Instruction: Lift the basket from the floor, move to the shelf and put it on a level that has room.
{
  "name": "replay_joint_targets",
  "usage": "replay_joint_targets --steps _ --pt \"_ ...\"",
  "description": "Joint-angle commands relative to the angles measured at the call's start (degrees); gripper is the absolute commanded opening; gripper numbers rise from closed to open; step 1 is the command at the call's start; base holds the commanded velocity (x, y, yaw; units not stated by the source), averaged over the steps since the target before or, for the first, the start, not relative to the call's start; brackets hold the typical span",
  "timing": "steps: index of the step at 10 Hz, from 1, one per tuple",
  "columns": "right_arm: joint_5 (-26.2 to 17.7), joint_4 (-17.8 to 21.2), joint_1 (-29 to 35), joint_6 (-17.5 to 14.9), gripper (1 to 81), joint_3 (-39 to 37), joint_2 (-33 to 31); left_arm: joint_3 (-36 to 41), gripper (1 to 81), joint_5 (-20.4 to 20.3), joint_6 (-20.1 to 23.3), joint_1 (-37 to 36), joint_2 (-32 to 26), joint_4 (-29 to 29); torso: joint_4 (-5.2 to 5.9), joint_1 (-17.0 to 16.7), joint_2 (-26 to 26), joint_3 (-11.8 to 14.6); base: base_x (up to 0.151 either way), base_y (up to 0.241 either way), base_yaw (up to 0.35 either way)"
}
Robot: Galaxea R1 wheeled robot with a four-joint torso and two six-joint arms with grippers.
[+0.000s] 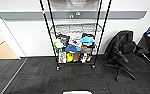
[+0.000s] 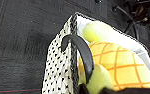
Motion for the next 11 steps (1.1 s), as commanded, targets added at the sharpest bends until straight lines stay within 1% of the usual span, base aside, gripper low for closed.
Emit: replay_joint_targets --steps 1,2,3,5,11 --pt "-1.8 0.75 6.27 0.45 1.0 2.07 0.21 4.04 1.0 2.37 -1.04 -6.9 -0.96 -2.25 0.0 -3.56 5.55 2.2 0.0 0.0 0.0" --pt "-1.8 0.75 6.26 0.45 1.0 2.07 0.12 3.86 1.0 2.37 -1.03 -6.9 -0.61 -2.24 0.0 -4.76 7.41 4.14 0.0 0.0 0.0" --pt "-1.8 0.83 6.26 0.45 1.0 2.07 -0.05 3.86 1.0 2.37 -1.03 -6.99 -0.34 -2.24 0.0 -5.66 8.85 4.74 0.0 0.0 0.0" --pt "-1.8 0.92 6.17 0.45 1.0 2.07 -0.23 3.95 1.0 2.37 -1.03 -7.08 0.27 -2.16 0.0 -7.8 12.24 7.66 0.0 0.0 0.0" --pt "-1.8 1.27 5.56 0.45 1.0 2.25 -0.93 3.07 1.0 2.45 -1.03 -7.08 2.03 -1.8 0.0 -15.5 23.85 18.17 0.0 0.0 0.0"
